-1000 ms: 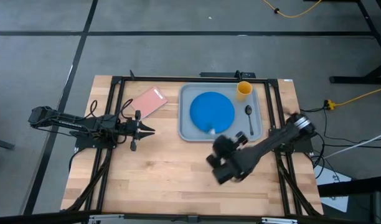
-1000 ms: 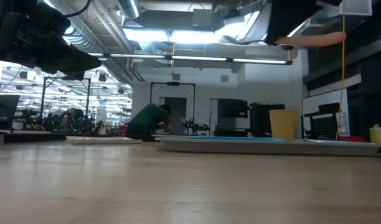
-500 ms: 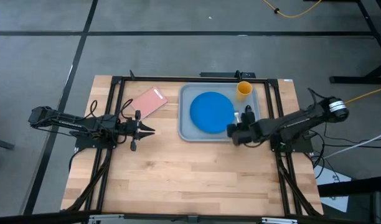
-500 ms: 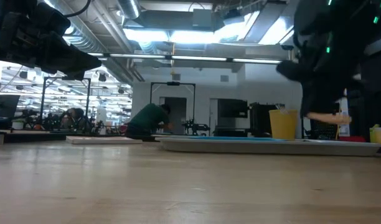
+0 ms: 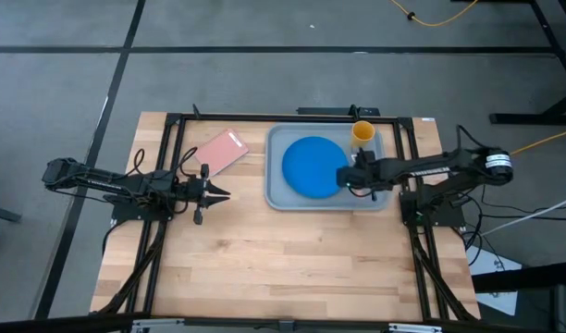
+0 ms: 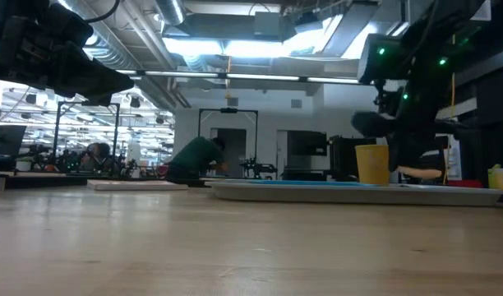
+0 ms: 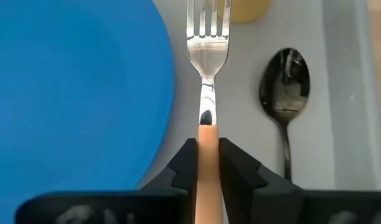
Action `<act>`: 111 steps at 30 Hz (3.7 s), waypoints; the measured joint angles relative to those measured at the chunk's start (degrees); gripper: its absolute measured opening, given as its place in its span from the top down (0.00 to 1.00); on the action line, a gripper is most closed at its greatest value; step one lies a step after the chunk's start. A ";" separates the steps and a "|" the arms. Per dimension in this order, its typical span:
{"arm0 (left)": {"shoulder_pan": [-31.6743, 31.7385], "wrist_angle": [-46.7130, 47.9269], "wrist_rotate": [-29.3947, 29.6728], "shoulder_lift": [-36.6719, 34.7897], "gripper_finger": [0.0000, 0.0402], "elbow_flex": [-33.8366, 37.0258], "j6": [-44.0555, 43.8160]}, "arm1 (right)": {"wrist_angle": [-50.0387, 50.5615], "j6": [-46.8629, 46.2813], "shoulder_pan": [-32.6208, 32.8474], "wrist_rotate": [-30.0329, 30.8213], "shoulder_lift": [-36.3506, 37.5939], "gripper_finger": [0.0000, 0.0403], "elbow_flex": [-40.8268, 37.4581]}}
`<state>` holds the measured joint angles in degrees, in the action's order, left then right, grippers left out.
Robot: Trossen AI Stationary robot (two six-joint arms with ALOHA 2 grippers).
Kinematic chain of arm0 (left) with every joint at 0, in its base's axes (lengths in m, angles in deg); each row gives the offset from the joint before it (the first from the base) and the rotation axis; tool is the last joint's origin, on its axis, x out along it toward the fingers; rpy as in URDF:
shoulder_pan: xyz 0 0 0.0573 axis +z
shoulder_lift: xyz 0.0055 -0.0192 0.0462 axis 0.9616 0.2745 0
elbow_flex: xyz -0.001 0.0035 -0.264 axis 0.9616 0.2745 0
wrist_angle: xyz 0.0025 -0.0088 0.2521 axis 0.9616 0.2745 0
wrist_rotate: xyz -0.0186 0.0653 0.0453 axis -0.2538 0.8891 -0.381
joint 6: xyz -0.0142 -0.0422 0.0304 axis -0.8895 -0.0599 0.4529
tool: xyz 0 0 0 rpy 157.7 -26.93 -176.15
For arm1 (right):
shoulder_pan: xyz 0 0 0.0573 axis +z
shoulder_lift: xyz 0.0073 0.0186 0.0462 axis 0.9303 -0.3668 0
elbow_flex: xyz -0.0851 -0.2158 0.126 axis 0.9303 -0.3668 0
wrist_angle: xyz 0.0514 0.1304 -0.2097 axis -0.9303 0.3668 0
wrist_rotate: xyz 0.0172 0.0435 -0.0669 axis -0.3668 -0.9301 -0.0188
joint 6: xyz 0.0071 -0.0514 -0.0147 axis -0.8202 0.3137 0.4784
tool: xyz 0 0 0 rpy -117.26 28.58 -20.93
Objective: Pick and place plate/cup/fork/spoon on tray
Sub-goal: Put the fork on the gray tray, then return to Home Position
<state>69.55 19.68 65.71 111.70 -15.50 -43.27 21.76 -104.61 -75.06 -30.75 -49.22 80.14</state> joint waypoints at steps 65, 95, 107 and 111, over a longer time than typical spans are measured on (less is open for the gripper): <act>-0.02 -0.04 0.00 0.00 0.88 0.01 0.00 | -45.03 46.50 27.64 -22.83 19.36 0.75 -15.72; 0.00 0.02 -0.02 -0.02 0.88 0.01 0.00 | -49.32 67.84 21.23 -34.57 68.37 0.74 -38.25; 0.00 0.01 0.00 0.00 0.88 0.02 0.00 | -43.71 74.86 15.91 -41.78 77.70 0.74 -38.23; 0.00 0.02 0.00 0.00 0.88 0.02 0.00 | -43.28 74.89 15.11 -39.73 77.68 0.74 -38.23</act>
<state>69.55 19.70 65.71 111.70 -15.48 -43.27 -21.53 -29.72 -59.95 -70.48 28.46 41.92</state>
